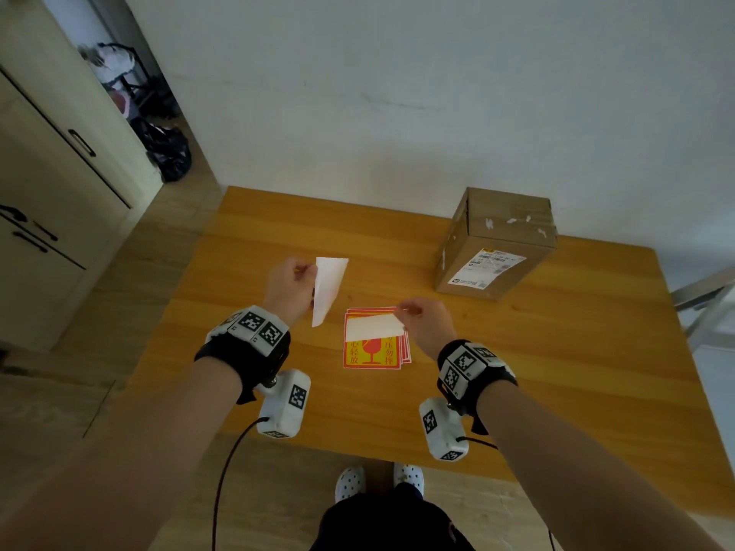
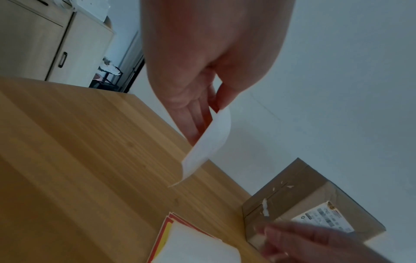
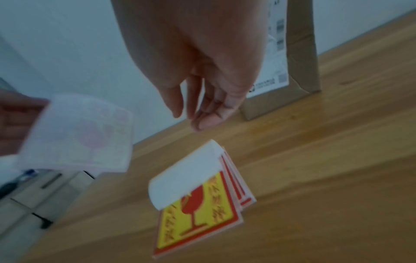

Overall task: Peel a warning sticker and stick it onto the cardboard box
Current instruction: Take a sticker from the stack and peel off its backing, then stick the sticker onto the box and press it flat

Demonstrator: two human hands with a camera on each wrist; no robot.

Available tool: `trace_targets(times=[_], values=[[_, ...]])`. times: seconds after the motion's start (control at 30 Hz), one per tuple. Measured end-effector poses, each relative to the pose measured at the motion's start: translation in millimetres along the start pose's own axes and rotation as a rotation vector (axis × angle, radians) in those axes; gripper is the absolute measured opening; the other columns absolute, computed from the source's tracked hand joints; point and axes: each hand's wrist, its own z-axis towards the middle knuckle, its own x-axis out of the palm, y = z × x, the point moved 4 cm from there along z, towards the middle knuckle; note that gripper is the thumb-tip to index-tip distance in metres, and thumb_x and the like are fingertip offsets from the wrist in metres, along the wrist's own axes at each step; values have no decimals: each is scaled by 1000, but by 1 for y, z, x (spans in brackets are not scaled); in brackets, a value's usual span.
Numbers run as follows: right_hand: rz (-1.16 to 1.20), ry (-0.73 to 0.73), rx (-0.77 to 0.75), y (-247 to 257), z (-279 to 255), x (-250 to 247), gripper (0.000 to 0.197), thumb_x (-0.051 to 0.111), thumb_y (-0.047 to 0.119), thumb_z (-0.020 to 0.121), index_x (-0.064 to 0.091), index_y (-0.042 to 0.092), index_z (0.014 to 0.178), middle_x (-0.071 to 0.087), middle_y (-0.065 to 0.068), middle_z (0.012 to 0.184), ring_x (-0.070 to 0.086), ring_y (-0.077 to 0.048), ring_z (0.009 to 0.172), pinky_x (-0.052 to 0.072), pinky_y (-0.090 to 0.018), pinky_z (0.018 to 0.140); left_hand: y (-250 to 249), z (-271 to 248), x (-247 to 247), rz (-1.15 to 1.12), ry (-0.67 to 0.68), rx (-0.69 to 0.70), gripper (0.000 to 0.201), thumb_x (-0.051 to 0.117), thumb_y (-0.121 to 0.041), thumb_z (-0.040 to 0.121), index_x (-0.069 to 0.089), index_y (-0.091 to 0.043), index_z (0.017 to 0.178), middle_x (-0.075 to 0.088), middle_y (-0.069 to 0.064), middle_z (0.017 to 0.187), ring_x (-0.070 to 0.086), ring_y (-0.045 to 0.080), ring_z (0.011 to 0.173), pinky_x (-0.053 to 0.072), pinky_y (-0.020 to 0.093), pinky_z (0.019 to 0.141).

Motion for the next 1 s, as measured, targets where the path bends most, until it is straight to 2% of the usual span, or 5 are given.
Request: trace_targets(times=[0.33, 0.47, 0.7, 0.87, 1.0], values=[[48, -46, -288, 93, -33, -14, 56, 71, 48, 75, 62, 14, 119, 67, 3, 113, 62, -12, 102, 53, -29, 86, -60, -19, 17, -47, 87, 102, 14, 52, -22, 92, 57, -12, 99, 66, 15, 109, 66, 30, 98, 55, 50, 87], [67, -148, -276, 100, -34, -31, 43, 68, 41, 80, 64, 12, 111, 68, 0, 107, 63, -14, 97, 51, -28, 80, -80, -26, 27, -145, 165, 131, 11, 56, -15, 91, 61, -6, 95, 64, 13, 95, 63, 17, 71, 61, 36, 66], [132, -266, -255, 100, -31, -60, 24, 58, 24, 90, 65, 9, 107, 69, -2, 99, 63, -16, 90, 46, -24, 74, -102, -37, 41, -218, 340, 186, 26, 56, -13, 92, 65, 5, 108, 66, 15, 98, 65, 25, 90, 59, 24, 65], [220, -285, -227, 94, -26, -82, 20, 58, 17, 90, 67, 8, 105, 70, -8, 102, 66, -20, 91, 57, -34, 78, -110, -24, 38, 29, 142, 366, 29, 59, -16, 90, 64, -3, 116, 66, 13, 118, 62, 26, 109, 50, 33, 92], [326, -204, -212, 93, -33, -104, 18, 56, 13, 92, 64, 4, 105, 69, -8, 100, 67, -19, 89, 58, -26, 73, -111, -14, 42, 71, 128, 316, 38, 63, -17, 87, 57, -4, 123, 63, 12, 120, 60, 22, 106, 47, 30, 84]])
